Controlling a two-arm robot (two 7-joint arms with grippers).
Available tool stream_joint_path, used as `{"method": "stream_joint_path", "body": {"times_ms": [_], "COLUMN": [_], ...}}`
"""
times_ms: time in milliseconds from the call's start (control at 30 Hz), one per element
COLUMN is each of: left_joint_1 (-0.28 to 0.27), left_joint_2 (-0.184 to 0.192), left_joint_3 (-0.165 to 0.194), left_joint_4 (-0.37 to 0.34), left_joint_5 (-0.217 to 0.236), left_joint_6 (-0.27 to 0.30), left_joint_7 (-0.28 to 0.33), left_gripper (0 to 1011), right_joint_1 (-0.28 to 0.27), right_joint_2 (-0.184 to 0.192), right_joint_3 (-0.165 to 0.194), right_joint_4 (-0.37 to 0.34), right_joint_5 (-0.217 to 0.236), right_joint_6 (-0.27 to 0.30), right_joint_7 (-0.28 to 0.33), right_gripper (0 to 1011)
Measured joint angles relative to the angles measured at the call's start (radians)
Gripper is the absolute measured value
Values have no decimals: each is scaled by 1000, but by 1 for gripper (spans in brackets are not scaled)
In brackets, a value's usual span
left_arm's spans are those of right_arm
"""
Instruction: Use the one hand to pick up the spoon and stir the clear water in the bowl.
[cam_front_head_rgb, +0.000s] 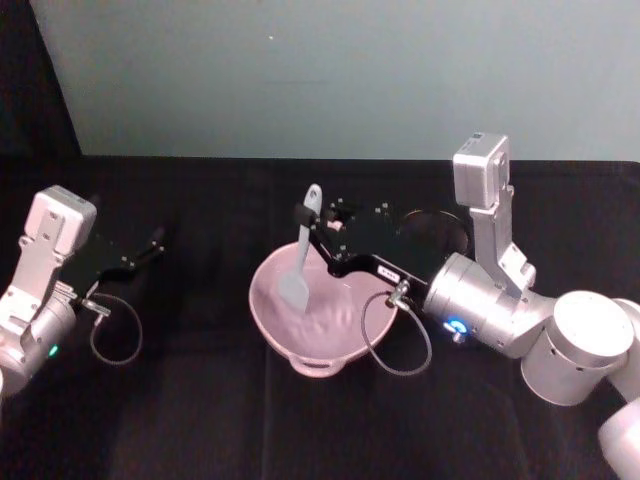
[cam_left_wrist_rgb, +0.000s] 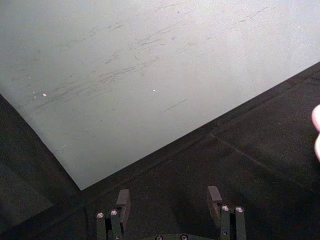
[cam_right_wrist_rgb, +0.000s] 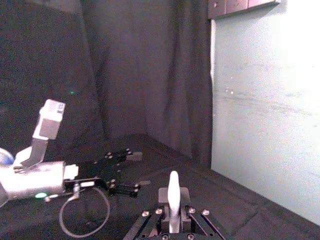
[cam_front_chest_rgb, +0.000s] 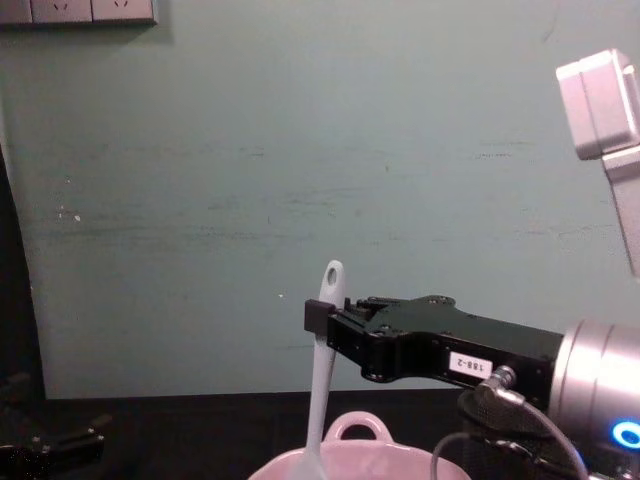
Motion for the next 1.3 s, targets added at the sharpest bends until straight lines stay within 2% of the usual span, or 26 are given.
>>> {"method": "stream_joint_path", "body": {"times_ms": [167, 300, 500, 733, 967, 1067, 1300], "left_joint_1": [0, 0, 0, 0, 0, 0, 0], "left_joint_2": [0, 0, 0, 0, 0, 0, 0], "left_joint_3": [0, 0, 0, 0, 0, 0, 0], "left_joint_4": [0, 0, 0, 0, 0, 0, 0], "left_joint_5": [0, 0, 0, 0, 0, 0, 0], "left_joint_6": [0, 0, 0, 0, 0, 0, 0], "left_joint_7": [0, 0, 0, 0, 0, 0, 0], "left_gripper": [1011, 1011, 1011, 1011, 1011, 1011, 1011], "right_joint_1": [24, 33, 23, -12, -56, -76, -83], "right_joint_2": [-22, -34, -25, 12, 60, 79, 80], "right_joint_3": [1, 15, 39, 64, 75, 69, 35], "right_joint_4": [47, 82, 81, 21, -66, -104, -121], "right_joint_5": [-26, -52, -69, -68, -36, -9, 16], "right_joint_6": [-28, -50, -56, -26, 40, 74, 88], "right_joint_7": [-22, -47, -59, -53, -25, -5, 9], "right_gripper": [125, 125, 125, 124, 125, 125, 125]}}
